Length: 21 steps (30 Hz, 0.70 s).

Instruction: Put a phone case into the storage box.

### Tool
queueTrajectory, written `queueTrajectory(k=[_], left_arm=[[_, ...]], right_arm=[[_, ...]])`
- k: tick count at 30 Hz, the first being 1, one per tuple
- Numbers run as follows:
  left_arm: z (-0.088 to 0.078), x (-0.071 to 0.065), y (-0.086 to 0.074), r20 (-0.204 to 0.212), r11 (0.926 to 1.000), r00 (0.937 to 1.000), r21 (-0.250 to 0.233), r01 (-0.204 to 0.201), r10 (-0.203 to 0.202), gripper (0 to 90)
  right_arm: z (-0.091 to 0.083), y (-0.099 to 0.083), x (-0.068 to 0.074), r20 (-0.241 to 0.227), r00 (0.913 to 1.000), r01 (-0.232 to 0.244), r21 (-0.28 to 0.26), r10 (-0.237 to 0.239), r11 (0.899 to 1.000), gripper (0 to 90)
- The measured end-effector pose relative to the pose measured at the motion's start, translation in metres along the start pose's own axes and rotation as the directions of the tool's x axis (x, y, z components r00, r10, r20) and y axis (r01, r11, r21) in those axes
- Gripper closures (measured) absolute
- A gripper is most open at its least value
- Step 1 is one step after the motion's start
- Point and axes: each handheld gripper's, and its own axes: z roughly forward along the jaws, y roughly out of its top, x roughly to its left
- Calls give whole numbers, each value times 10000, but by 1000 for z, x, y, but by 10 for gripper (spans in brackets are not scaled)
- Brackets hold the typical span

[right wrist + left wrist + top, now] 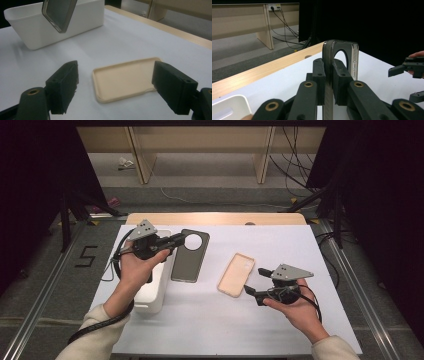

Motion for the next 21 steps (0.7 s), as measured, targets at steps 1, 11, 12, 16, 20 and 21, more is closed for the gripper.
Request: queueTrajectory(k=[1, 11, 12, 16, 20, 21], left_arm=[[0, 0, 0, 0, 10000, 10000, 0, 0, 0, 816], [-5, 5, 4, -109, 9998, 9999, -178, 62, -64, 816], [-6, 6, 4, -119, 9998, 9999, -181, 57, -59, 816], [-7, 7, 5, -155, 9998, 9998, -192, 94, -97, 816], [-8, 9, 5, -198, 9997, 9997, -207, 140, -144, 816], [-9, 9, 6, -188, 9997, 9997, -206, 128, -132, 816]], right_arm=[[0, 0, 0, 0, 10000, 0, 0, 0, 10000, 223], [0, 0, 0, 11, 10000, -37, -40, 37, 10000, 227], [0, 0, -1, 14, 10000, -43, -58, 43, 10000, 227], [0, 0, -1, 17, 10000, -57, -58, 57, 10000, 227], [-1, 0, -1, 10, 10000, -68, -76, 68, 9999, 227], [-1, 0, -1, 10, 10000, -68, -76, 68, 9999, 227]])
